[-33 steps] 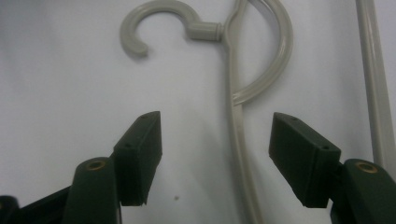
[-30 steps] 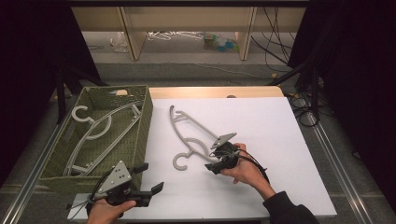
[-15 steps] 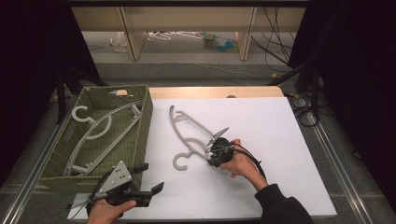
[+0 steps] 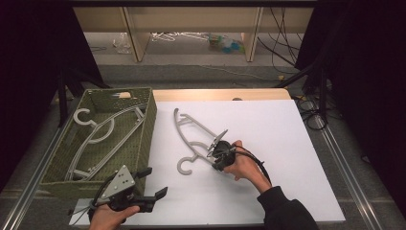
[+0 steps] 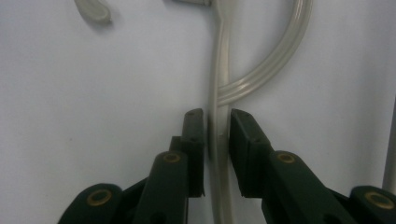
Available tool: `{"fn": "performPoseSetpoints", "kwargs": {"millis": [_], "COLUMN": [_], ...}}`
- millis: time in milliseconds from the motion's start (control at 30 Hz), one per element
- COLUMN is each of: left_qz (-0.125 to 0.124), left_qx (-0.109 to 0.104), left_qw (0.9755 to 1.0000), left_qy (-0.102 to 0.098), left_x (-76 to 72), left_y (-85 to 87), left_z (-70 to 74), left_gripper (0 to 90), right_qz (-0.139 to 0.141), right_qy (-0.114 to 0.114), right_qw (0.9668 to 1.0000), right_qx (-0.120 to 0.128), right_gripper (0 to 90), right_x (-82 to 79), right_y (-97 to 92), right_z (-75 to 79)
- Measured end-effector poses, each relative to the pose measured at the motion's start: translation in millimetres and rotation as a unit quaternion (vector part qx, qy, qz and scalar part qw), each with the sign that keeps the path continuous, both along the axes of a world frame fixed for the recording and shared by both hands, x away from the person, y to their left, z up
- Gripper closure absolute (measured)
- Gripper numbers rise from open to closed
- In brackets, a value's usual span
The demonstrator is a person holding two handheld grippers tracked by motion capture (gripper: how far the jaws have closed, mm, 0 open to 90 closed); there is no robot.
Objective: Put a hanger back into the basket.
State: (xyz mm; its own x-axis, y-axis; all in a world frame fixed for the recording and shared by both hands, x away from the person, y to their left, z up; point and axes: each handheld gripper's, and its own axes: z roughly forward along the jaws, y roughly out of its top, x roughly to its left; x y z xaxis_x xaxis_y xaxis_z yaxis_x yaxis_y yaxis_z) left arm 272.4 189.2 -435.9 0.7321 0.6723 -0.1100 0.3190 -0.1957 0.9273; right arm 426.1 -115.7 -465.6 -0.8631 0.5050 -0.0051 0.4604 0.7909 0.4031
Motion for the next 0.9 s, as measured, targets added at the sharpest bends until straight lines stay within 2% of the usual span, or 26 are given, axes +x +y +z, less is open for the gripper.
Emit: {"fn": "performPoseSetpoints", "kwargs": {"millis": [100, 300, 333, 367, 567, 767, 800, 900], "left_qz": [-0.003, 0.0, -0.004, 0.004, 0.004, 0.005, 0.008, 0.004], "left_qx": [-0.003, 0.008, 0.01, 0.005, 0.011, 0.021, 0.017, 0.019], "left_qw": [1.0, 1.0, 0.9999, 1.0, 0.9999, 0.9997, 0.9998, 0.9997], "left_qy": [-0.002, -0.002, -0.008, -0.001, -0.004, -0.014, -0.01, -0.018], "left_x": [0.8, -0.1, 0.7, -0.1, 0.7, 0.0, -0.7, -1.7], "left_y": [-0.2, 1.4, 2.4, 2.3, 2.0, 2.6, 2.0, 1.3], "left_z": [-0.5, 0.7, 0.7, 0.5, -0.2, 1.3, 1.2, 1.8], "left_gripper": [16.7, 16.8, 16.8, 16.8, 18.0, 18.2, 18.2, 18.2], "right_qz": [0.008, 0.015, 0.018, 0.022, 0.032, 0.045, 0.046, 0.047], "right_qy": [-0.003, -0.001, 0.0, 0.001, 0.005, 0.01, 0.007, 0.005], "right_qw": [1.0, 0.9998, 0.9997, 0.9997, 0.9993, 0.9984, 0.9983, 0.9978], "right_qx": [0.002, 0.014, 0.014, 0.013, 0.017, 0.033, 0.034, 0.046], "right_gripper": [81.7, 81.9, 82.0, 82.0, 82.2, 82.2, 82.2, 82.2], "right_x": [0.1, 1.3, 1.2, 1.1, -3.1, -9.9, -11.6, -16.0], "right_y": [-1.2, -4.9, -5.6, -6.9, -14.0, -22.5, -24.2, -29.8], "right_z": [-0.1, -0.3, 0.1, 1.0, 6.4, 16.8, 18.8, 24.9]}}
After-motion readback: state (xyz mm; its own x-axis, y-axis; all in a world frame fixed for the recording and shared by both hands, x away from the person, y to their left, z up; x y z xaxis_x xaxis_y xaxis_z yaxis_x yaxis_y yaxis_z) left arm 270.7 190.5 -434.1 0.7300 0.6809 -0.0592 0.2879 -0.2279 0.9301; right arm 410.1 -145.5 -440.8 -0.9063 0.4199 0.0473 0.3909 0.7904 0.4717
